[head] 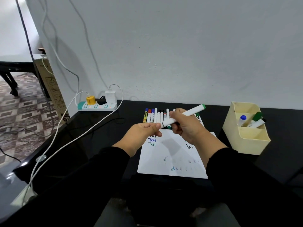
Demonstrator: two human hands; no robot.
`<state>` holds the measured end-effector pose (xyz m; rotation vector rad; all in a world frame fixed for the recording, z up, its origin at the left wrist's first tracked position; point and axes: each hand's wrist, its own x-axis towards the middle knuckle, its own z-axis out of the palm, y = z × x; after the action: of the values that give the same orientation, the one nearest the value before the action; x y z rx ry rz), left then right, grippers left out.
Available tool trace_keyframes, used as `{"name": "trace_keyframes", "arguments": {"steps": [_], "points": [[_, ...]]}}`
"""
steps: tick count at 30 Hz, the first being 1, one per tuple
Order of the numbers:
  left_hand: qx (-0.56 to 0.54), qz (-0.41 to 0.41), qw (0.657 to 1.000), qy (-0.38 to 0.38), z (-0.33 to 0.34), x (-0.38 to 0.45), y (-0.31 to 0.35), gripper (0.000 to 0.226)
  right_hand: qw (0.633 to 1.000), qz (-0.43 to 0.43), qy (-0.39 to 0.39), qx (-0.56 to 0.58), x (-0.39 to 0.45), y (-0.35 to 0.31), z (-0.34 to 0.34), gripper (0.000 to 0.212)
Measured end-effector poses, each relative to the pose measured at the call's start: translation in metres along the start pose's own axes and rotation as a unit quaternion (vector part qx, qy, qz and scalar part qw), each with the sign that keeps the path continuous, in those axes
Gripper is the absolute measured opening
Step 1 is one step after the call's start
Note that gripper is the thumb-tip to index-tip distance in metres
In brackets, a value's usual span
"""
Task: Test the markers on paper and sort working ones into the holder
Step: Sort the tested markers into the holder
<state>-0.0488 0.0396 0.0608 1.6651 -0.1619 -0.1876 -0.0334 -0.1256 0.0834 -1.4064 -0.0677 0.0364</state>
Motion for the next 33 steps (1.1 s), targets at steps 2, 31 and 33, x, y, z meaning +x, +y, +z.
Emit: {"name": "trace_keyframes", "arguments": {"steps": [2,31,33], "points": [[0.006,-0.005,1.000,-0.006,0.000,0.000,-0.001,0.023,1.000,0.003,-0.005,0.001,0.001,0.003,0.000,0.042],[0.510,-0.120,0.849,0.072,-0.006,0.027,-0.049,0.080,0.977,0.089,0.178,0.074,0.015,0.025,-0.012,0.004],[0.566,-0.121,0.813,0.060,-0.003,0.026,-0.069,0.081,0.976,0.057,0.211,0.005,0.014,0.024,-0.021,0.008]]}}
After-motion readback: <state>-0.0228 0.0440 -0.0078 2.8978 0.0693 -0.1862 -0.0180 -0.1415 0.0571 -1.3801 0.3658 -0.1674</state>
